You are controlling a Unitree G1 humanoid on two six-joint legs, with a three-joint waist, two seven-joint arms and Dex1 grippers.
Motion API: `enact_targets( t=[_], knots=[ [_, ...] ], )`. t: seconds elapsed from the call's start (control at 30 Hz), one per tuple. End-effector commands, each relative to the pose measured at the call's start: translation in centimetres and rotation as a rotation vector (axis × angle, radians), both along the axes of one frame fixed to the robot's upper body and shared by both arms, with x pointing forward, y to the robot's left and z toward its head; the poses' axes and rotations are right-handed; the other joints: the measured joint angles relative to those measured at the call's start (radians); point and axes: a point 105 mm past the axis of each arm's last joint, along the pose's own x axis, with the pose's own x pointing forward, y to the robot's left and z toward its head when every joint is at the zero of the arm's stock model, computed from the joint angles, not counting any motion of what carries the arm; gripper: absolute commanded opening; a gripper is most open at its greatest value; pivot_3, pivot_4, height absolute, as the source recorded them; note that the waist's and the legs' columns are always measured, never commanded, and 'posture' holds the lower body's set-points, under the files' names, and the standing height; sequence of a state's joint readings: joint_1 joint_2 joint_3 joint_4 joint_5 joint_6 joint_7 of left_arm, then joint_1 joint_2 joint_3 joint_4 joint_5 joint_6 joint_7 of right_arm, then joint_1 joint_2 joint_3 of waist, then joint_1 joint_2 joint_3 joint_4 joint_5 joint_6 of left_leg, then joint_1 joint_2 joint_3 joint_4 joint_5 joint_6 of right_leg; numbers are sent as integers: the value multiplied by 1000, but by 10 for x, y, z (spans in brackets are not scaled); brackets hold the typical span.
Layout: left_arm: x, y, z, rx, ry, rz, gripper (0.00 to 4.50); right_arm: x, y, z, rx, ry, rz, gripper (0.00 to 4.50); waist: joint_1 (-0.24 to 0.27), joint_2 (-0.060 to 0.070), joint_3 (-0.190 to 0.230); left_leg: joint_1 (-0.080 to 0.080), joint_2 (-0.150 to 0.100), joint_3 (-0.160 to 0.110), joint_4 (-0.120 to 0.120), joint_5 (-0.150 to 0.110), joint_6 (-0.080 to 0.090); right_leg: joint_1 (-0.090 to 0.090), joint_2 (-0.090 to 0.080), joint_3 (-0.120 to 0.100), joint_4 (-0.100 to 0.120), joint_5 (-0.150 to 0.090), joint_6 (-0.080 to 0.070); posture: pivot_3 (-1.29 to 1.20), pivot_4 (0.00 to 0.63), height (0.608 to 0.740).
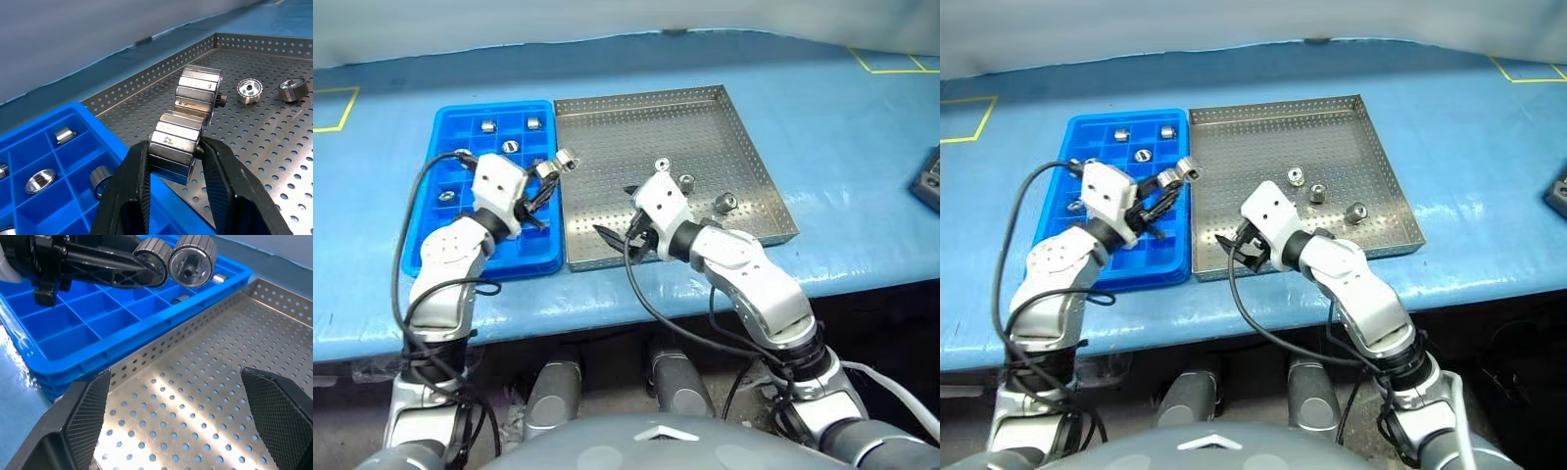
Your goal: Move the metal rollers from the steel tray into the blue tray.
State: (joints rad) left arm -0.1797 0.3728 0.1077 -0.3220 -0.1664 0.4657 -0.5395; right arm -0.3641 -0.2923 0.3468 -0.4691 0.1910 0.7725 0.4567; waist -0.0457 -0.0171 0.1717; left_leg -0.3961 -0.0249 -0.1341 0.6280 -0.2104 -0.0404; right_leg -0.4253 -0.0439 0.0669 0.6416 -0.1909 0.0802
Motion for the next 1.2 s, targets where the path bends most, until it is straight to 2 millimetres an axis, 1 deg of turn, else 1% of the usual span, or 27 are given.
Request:
enact_targets(
  t=[0.03, 0.13, 0.2, 0.27, 0.37, 0.47, 0.57, 0.77, 0.97, 1.2],
  knots=[
    [-19, -8, 19, -168, -3, -102, 1231, 0, 16, 29, 219, 45, 56, 4500, 2, 0, 0, 0, 0, 0, 0, 0, 0, 0, 0, 0, 0, 0, 0, 63, 150, 740],
    [-24, -6, 24, -263, 2, -100, 1231, 4, 22, 42, 380, 119, 40, 4500, 9, 0, 0, 0, 1, -1, 0, 0, 0, 0, 0, -1, 1, 0, -1, 64, 150, 740],
    [-27, -4, 27, -356, 13, -95, 1231, 4, 26, 52, 502, 166, 47, 4500, 11, 0, 0, 0, 1, -1, 0, 0, 0, 0, 1, -1, 1, 0, -1, 64, 150, 740],
    [-31, -4, 28, -423, 27, -94, 1231, 3, 28, 58, 588, 204, 57, 4500, 12, 0, 0, 0, 1, -1, 0, 0, 0, 1, 0, -1, 1, 0, -1, 60, 150, 740],
    [-36, -3, 27, -514, 50, -91, 1231, 5, 28, 61, 682, 256, 49, 4500, 11, 0, 0, 0, 1, -1, 0, 0, 0, 0, 0, -1, 1, 0, -1, 58, 150, 740],
    [-44, -5, 30, -626, 64, -109, 1231, 7, 26, 61, 737, 293, 33, 4500, 10, 0, 0, 0, 1, -1, 0, 0, 0, 0, 0, -1, 1, -1, -2, 54, 150, 740],
    [-53, -9, 31, -725, 82, -141, 1231, 6, 28, 64, 804, 337, 51, 4500, 8, 0, 0, 0, 1, -1, 0, 0, 0, 0, 0, -1, 1, -4, -8, 56, 150, 740],
    [-69, -21, 34, -914, 128, -210, 1231, 3, 33, 67, 875, 398, 98, 4500, 9, 0, 0, 1, 1, -1, 0, 0, 0, 0, 0, -1, 1, -5, -9, 63, 150, 740],
    [-71, -25, 37, -1108, 171, -233, 1231, -5, 40, 71, 920, 454, 173, 4500, 10, 0, 0, 0, 1, -1, 0, 0, 0, 0, 0, -1, 1, -5, -9, 63, 150, 740],
    [-72, -36, 32, -1172, 259, -265, 1231, -12, 45, 72, 929, 486, 214, 4500, 9, 0, 0, 0, 1, -1, -1, 0, 0, 0, 1, -1, 0, -5, -10, 49, 150, 740]
  ],
)
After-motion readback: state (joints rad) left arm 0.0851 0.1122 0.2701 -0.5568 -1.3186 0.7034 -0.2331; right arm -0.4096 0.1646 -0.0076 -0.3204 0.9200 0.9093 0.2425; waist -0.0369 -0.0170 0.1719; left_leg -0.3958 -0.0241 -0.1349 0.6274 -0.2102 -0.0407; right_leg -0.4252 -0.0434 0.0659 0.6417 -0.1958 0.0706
